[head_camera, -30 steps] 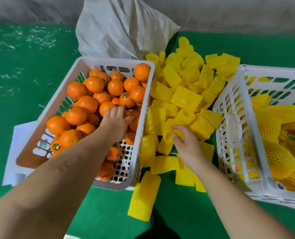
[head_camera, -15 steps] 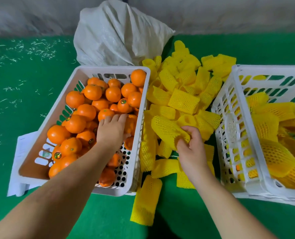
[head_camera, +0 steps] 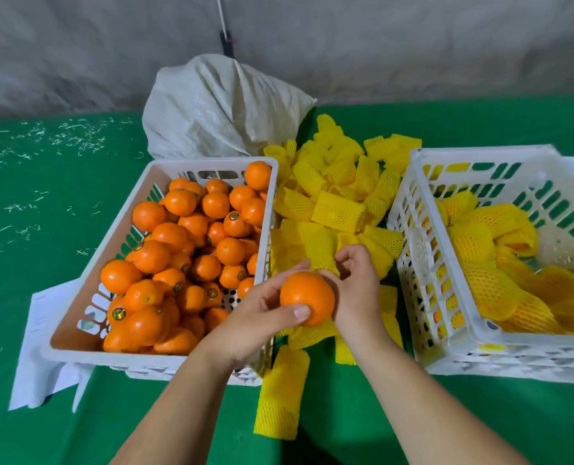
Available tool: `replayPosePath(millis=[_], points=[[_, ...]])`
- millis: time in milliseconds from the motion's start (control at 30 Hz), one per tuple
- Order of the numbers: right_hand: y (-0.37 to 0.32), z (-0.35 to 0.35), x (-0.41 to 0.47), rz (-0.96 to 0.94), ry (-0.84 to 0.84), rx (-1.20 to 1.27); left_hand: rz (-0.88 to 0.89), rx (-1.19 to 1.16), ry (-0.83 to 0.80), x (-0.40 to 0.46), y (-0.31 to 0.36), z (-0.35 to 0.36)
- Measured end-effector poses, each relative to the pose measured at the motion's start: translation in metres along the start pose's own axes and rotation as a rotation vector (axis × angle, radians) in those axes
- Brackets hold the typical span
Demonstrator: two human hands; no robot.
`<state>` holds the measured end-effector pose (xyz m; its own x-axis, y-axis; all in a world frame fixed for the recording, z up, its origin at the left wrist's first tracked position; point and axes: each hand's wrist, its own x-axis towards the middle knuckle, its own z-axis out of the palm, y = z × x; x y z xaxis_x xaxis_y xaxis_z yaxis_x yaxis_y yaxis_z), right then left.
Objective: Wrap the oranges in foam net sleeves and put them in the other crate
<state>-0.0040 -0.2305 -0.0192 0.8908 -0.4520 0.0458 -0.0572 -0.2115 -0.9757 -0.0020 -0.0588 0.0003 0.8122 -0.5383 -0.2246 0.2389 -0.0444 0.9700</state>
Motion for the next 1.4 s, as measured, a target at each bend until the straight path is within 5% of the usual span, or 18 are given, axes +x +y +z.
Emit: replayPosePath(millis=[167, 433, 633, 867, 1000, 1400], points=[[0.007, -0.009, -0.010, 0.032, -0.065, -0.081, -0.028, -0.043, -0.101, -0.004, -0.002, -0.002], [0.001, -0.033, -0.007, 0.019, -0.125, -0.025, 0.016, 0.059, 0.059, -0.004, -0.004, 0.008], [-0.004, -0.029, -0.008, 0.023, -0.074, -0.063, -0.076, -0.049, -0.152, -0.007, 0.001, 0.002], [-0.009, -0.035, -0.009, 0.011, -0.168, -0.086, 0.039, -0.012, 0.068, -0.002, -0.010, 0.009], [-0.013, -0.038, -0.016, -0.048, -0.162, -0.070, 0.093, -0.072, 0.185, -0.001, -0.014, 0.006], [-0.024, -0.036, -0.016, -0.368, -0.268, -0.397, 0.154, 0.009, 0.051, -0.007, -0.011, 0.007]])
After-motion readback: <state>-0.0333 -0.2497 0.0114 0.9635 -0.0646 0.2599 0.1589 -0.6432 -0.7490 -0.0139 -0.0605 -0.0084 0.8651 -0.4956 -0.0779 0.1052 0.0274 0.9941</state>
